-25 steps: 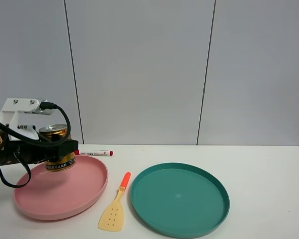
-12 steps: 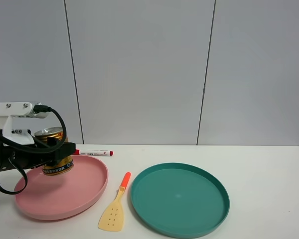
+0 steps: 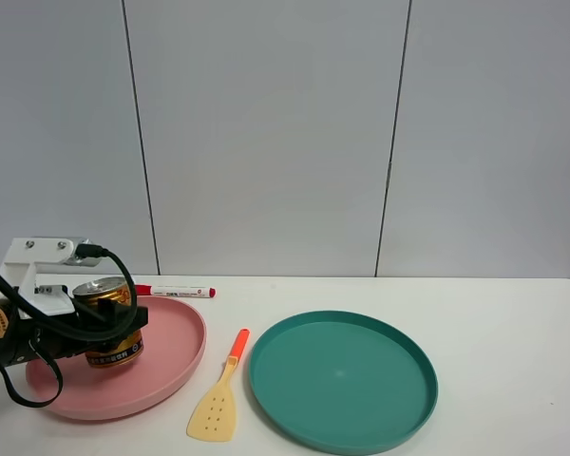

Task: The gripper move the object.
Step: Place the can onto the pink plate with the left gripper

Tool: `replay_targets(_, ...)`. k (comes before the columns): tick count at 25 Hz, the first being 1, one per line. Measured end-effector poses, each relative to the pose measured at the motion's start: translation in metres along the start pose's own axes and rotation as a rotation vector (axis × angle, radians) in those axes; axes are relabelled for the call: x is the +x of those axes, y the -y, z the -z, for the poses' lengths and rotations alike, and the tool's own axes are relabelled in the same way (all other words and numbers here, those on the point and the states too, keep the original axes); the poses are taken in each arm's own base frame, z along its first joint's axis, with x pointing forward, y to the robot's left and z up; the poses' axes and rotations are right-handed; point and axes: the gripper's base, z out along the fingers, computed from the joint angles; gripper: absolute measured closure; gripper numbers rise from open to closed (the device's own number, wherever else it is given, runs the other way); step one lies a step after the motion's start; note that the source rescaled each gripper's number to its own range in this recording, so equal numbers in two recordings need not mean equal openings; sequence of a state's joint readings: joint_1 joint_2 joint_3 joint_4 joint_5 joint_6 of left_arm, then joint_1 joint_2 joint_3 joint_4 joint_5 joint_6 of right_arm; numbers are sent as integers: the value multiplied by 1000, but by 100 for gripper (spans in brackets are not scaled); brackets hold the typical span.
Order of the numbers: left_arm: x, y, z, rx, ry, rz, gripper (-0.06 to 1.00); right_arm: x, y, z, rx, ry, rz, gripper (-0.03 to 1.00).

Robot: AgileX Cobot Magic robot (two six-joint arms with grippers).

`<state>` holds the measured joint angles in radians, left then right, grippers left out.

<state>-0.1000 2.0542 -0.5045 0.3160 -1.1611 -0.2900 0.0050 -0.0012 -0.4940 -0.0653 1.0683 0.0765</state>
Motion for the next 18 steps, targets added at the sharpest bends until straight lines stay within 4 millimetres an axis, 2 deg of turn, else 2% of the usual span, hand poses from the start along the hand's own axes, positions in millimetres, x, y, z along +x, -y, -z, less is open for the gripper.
replay_targets(6, 13, -5, -3, -24, -12, -3, 94, 0, 0, 0, 0, 0, 0, -3)
replay_targets(18, 15, -5, -3, -19, 2, -20, 94, 0, 0, 0, 0, 0, 0, -3)
